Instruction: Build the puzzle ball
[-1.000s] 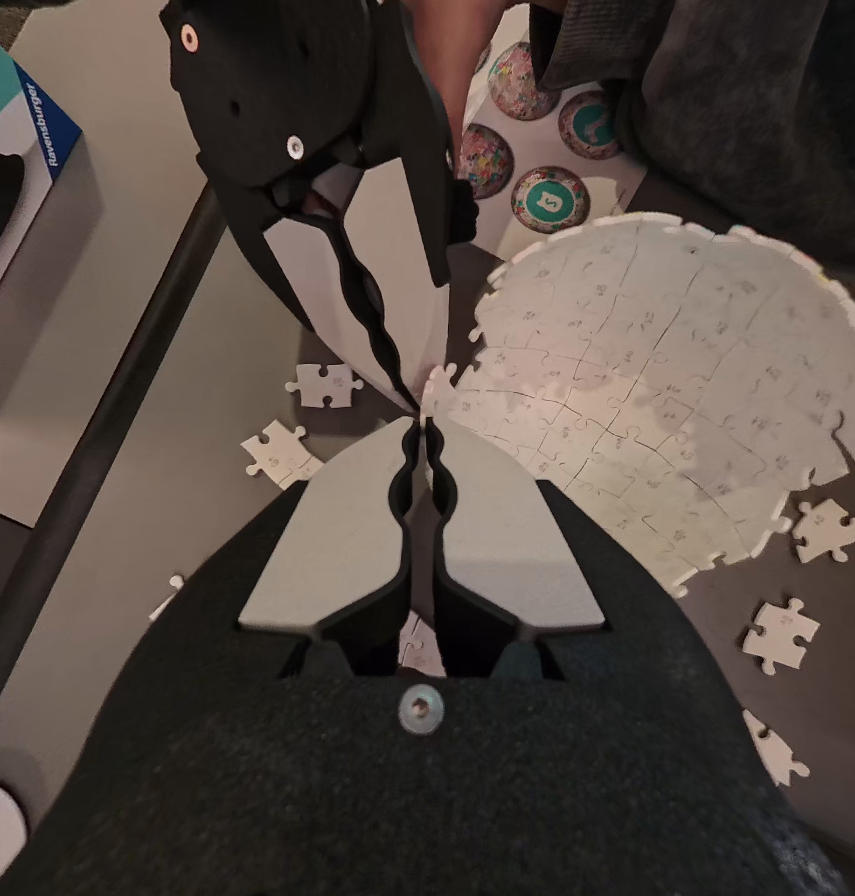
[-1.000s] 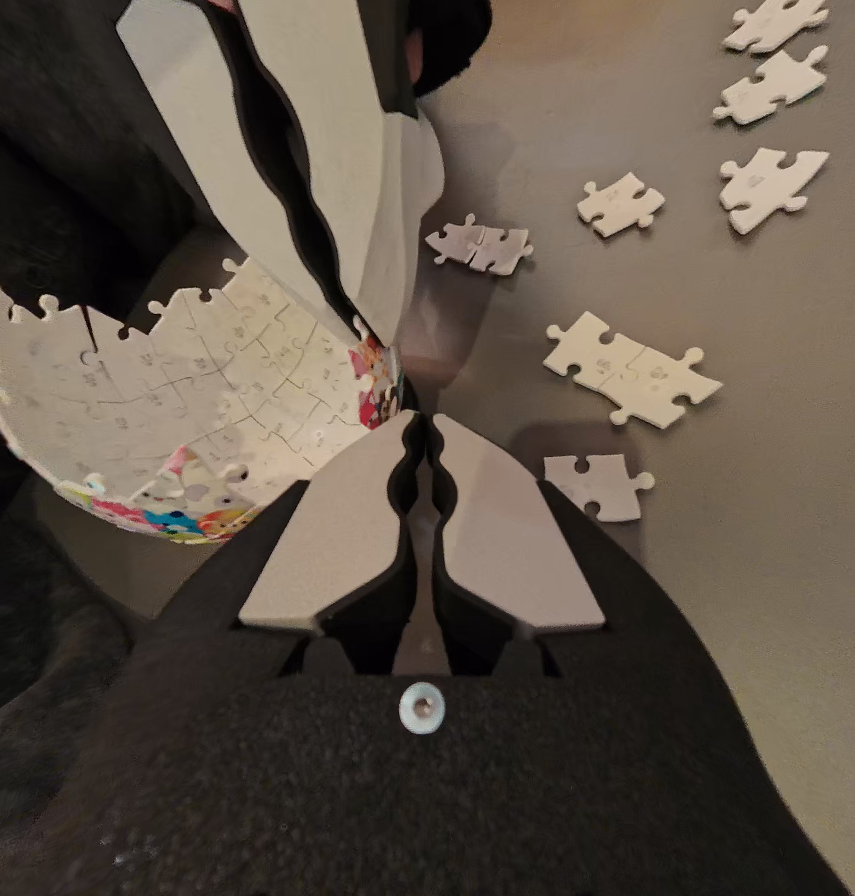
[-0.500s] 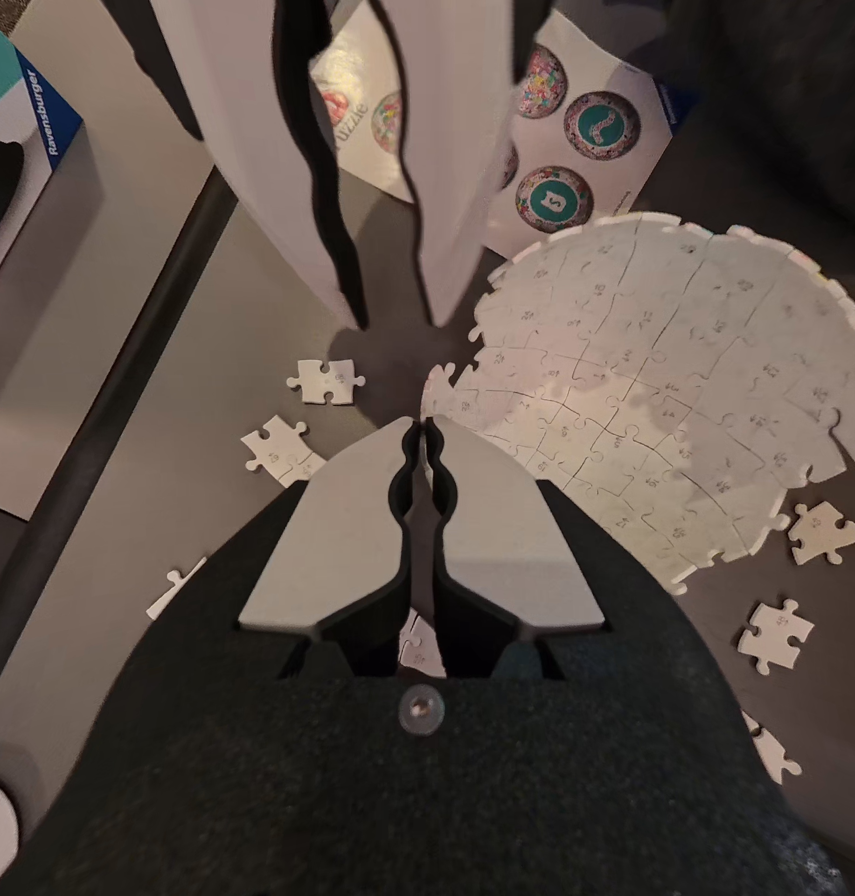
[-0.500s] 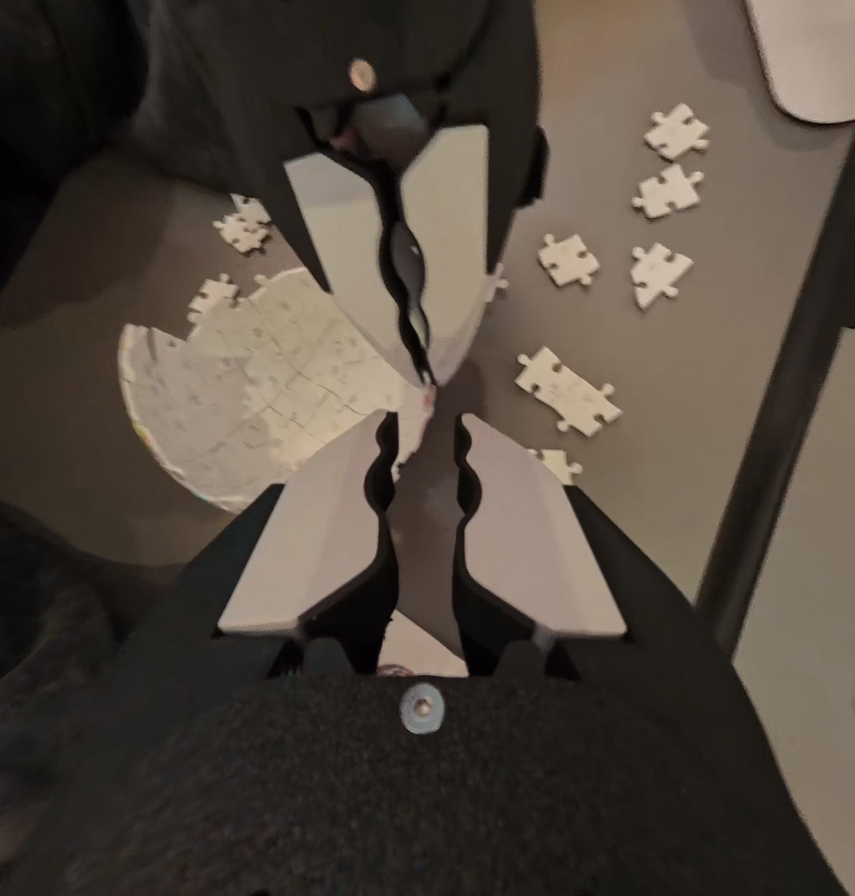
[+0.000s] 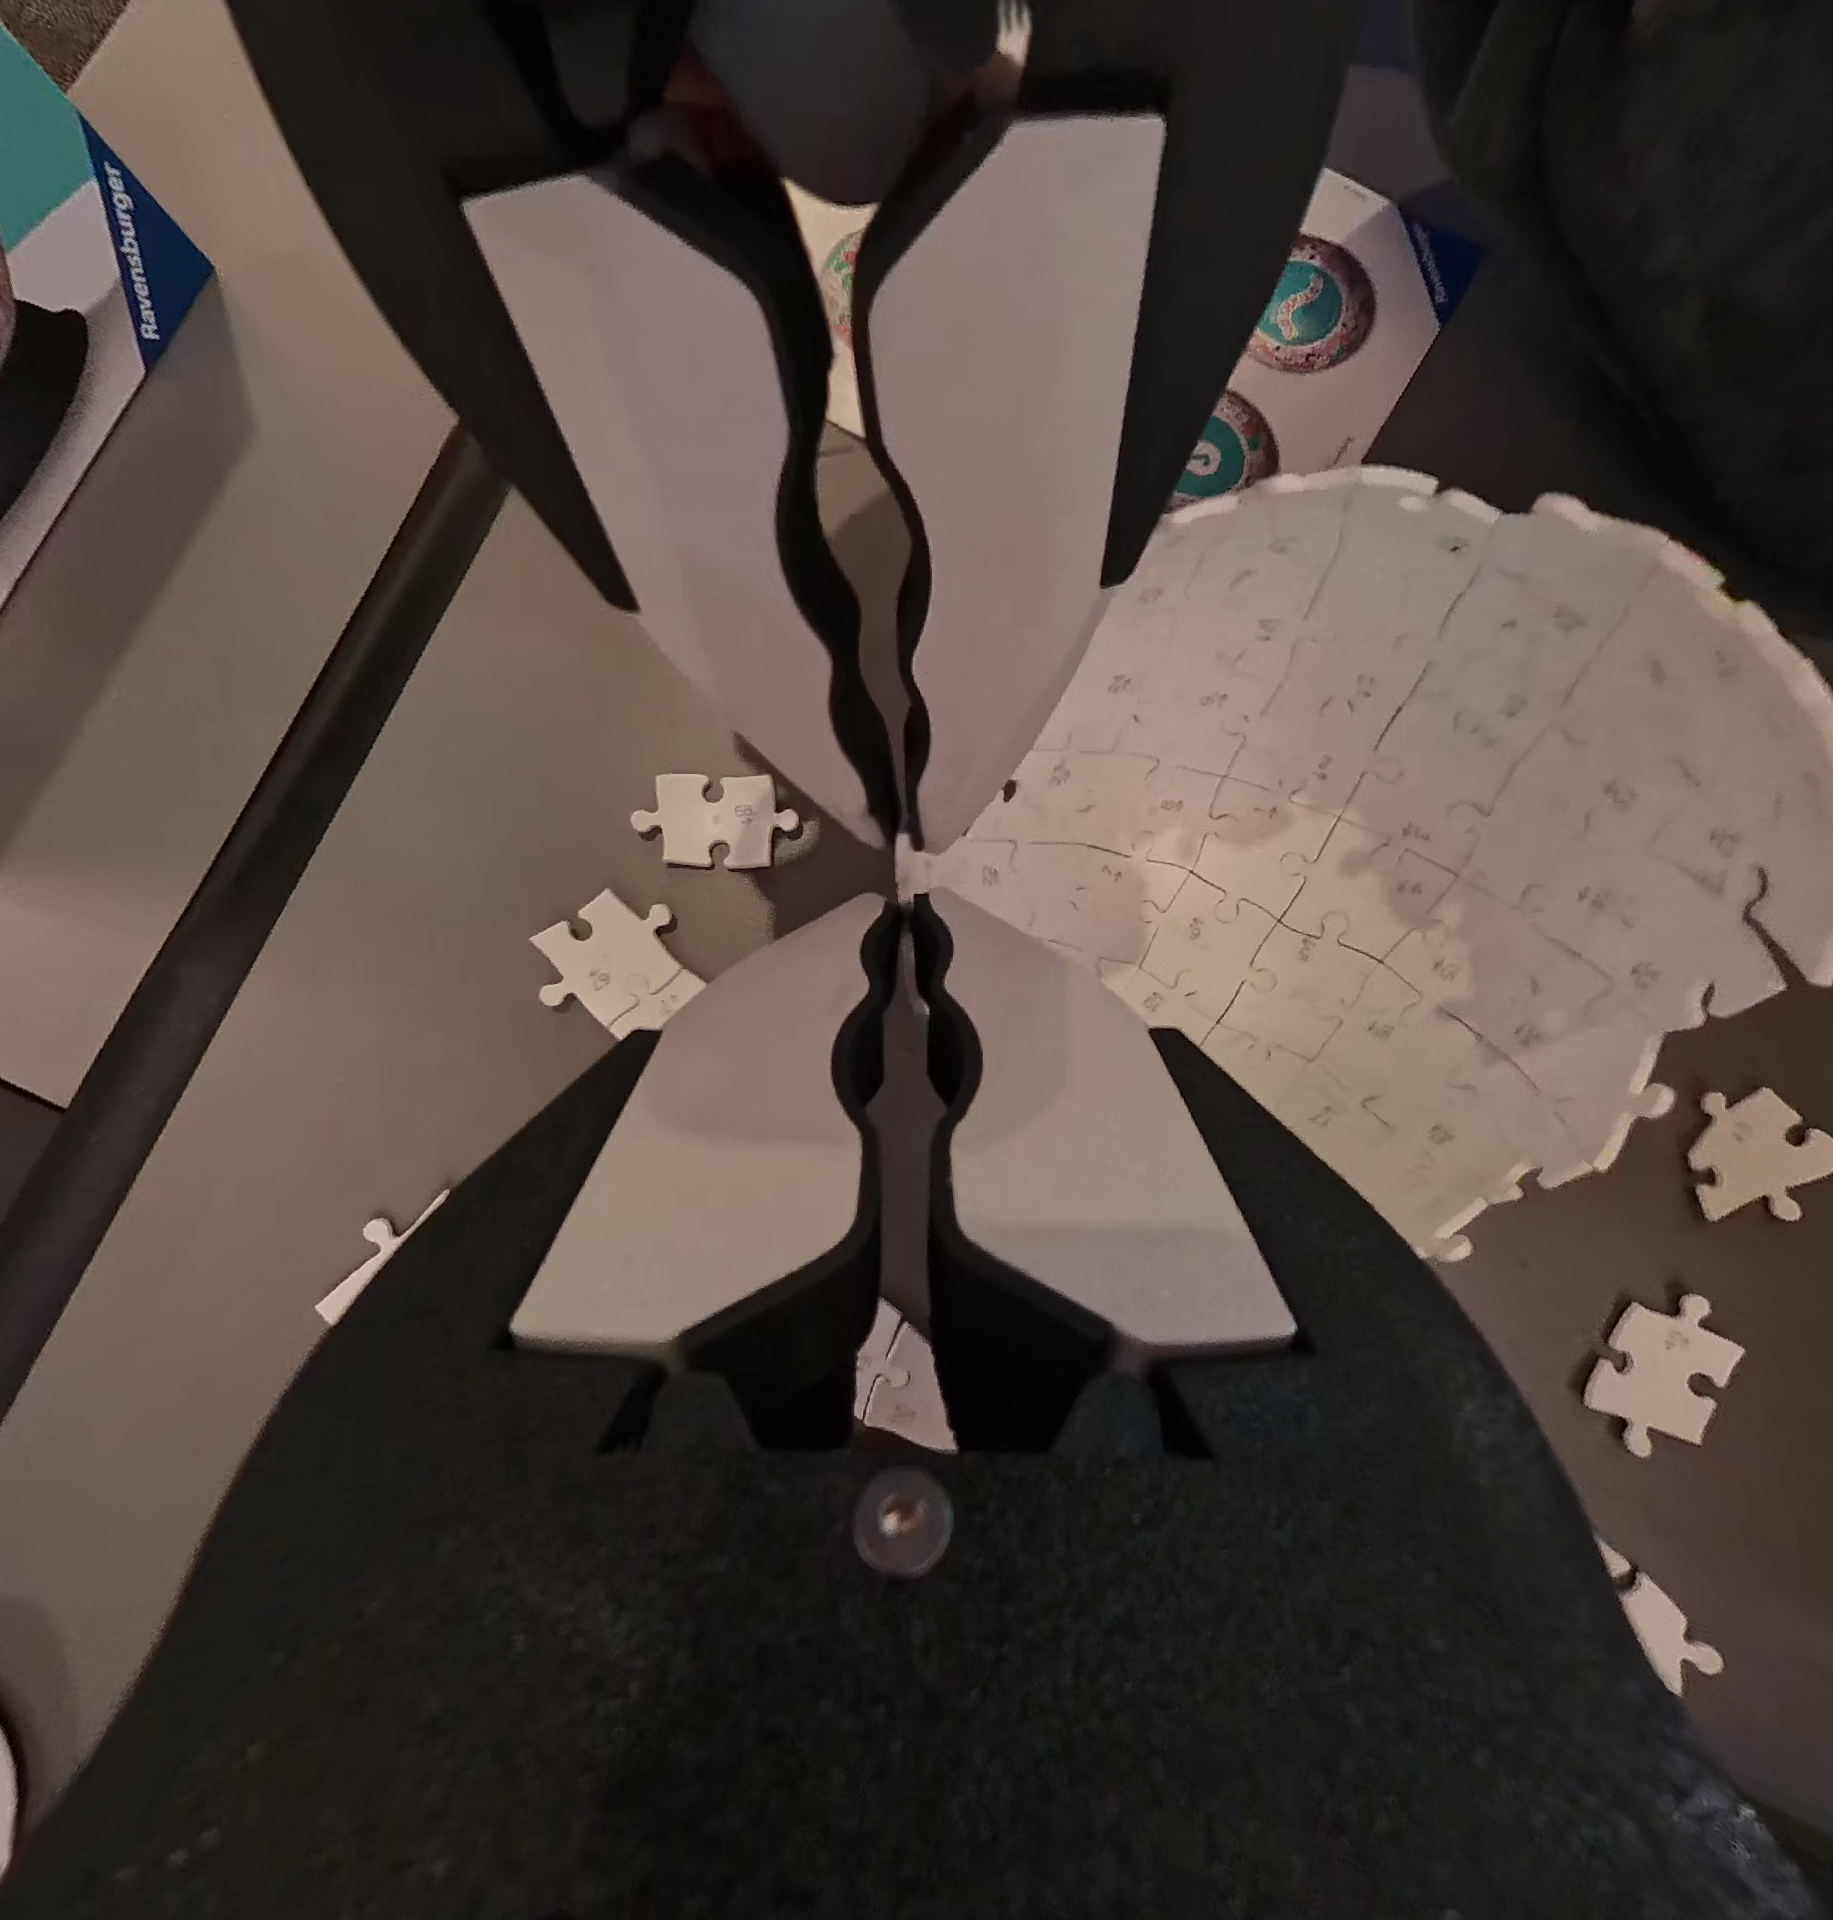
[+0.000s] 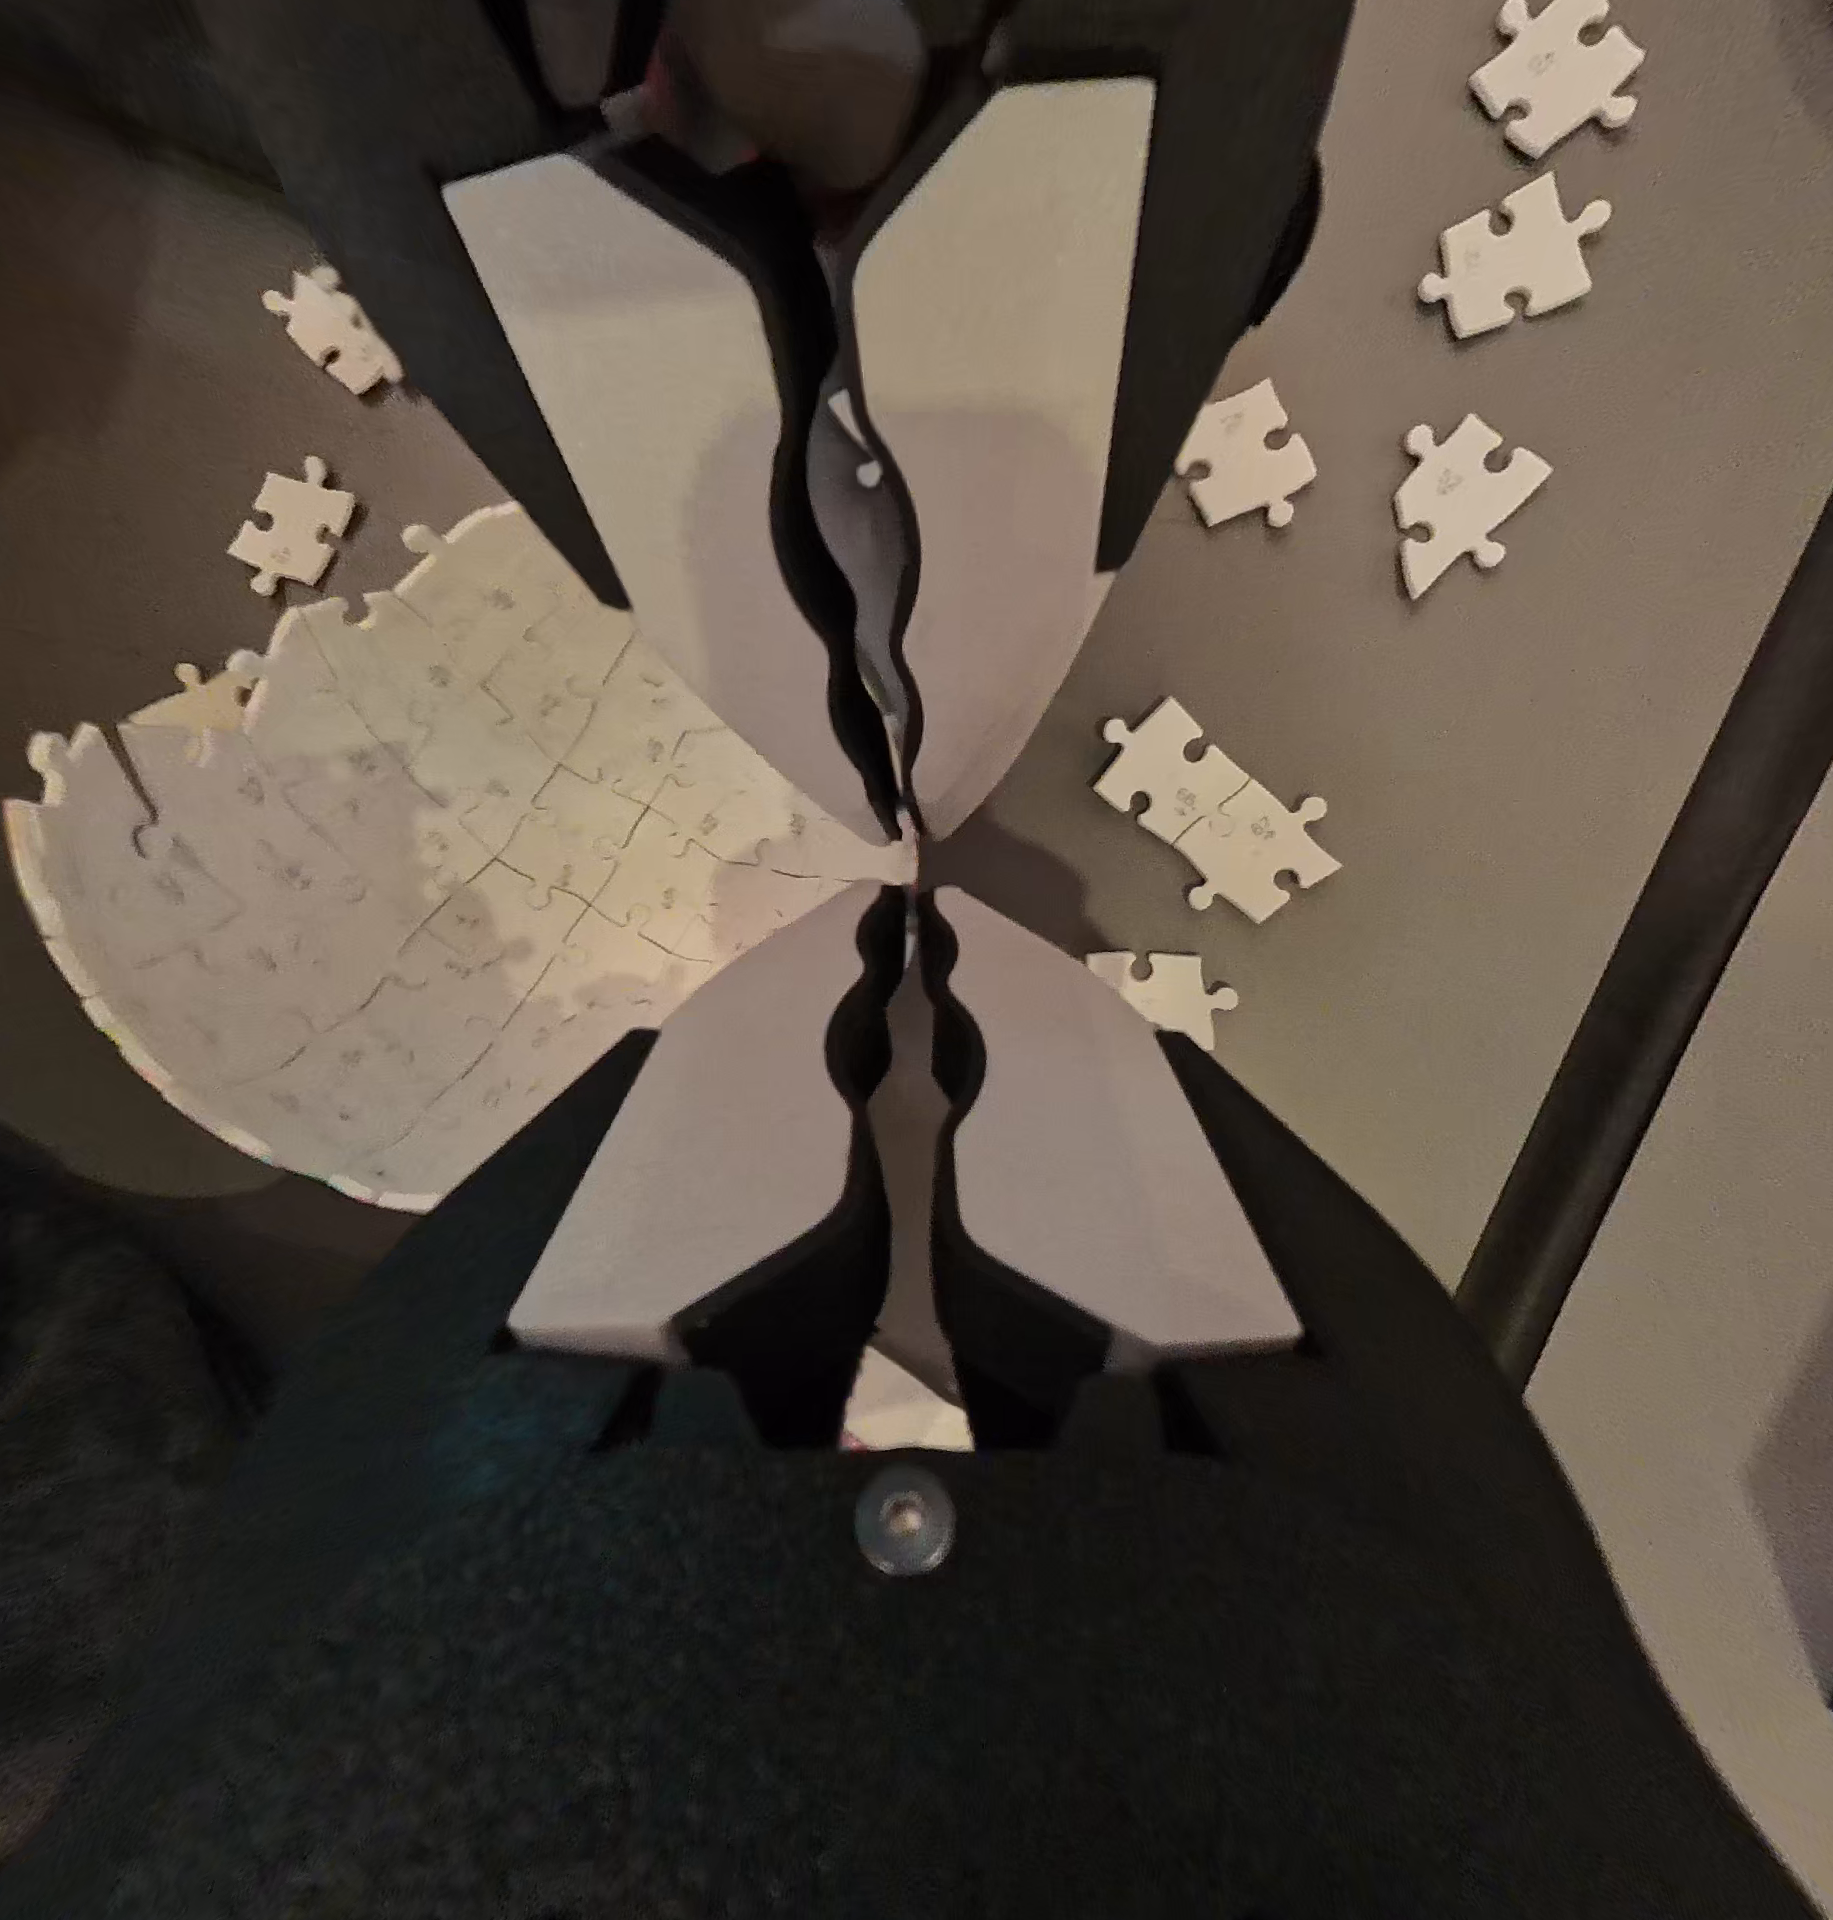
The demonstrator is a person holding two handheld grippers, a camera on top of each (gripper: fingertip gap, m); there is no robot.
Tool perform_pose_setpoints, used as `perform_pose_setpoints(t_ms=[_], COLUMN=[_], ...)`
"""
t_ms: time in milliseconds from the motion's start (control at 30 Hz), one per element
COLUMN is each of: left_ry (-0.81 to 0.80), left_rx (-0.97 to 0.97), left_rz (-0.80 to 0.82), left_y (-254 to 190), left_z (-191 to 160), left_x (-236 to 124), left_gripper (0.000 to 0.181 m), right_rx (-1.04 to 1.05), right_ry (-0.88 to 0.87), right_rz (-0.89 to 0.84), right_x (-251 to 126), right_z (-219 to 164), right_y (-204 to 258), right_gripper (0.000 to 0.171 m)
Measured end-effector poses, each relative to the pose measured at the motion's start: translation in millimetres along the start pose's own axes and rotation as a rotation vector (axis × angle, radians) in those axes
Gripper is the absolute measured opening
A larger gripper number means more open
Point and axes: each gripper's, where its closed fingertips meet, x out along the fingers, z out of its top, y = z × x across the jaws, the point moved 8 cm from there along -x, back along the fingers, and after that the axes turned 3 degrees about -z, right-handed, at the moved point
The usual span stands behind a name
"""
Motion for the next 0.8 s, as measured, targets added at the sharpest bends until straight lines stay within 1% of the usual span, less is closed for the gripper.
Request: perform_pose_setpoints(t_ms=[100,200,267,300,367,433,500,567,633,800], left_ry=[-0.033,-0.150,-0.256,-0.294,-0.322,-0.241,-0.114,-0.040,-0.021,-0.046], left_rx=[-0.043,-0.117,-0.201,-0.255,-0.346,-0.383,-0.349,-0.295,-0.271,-0.279], left_rz=[-0.060,-0.212,-0.296,-0.310,-0.282,-0.233,-0.183,-0.155,-0.173,-0.232], left_y=[2,5,15,25,45,55,53,46,39,36], left_z=[-2,1,1,-2,-14,-28,-38,-38,-35,-32], left_x=[-1,-14,-30,-37,-41,-28,-6,10,20,27], left_gripper=[0.003,0.023,0.022,0.018,0.000,0.000,0.000,0.000,0.000,0.000], right_rx=[-0.002,-0.006,-0.007,-0.005,0.004,0.018,0.019,0.016,0.004,-0.003], right_ry=[-0.004,0.000,0.001,0.003,0.009,0.017,0.028,0.036,0.045,0.060], right_rz=[-0.007,-0.017,-0.025,-0.028,-0.040,-0.058,-0.086,-0.116,-0.147,-0.212], right_x=[1,1,1,1,1,1,1,0,0,1], right_z=[0,0,0,0,1,2,2,2,3,5], right_y=[0,0,0,0,0,2,5,7,9,13], right_gripper=[0.002,0.002,0.002,0.002,0.002,0.002,0.002,0.002,0.002,0.002])
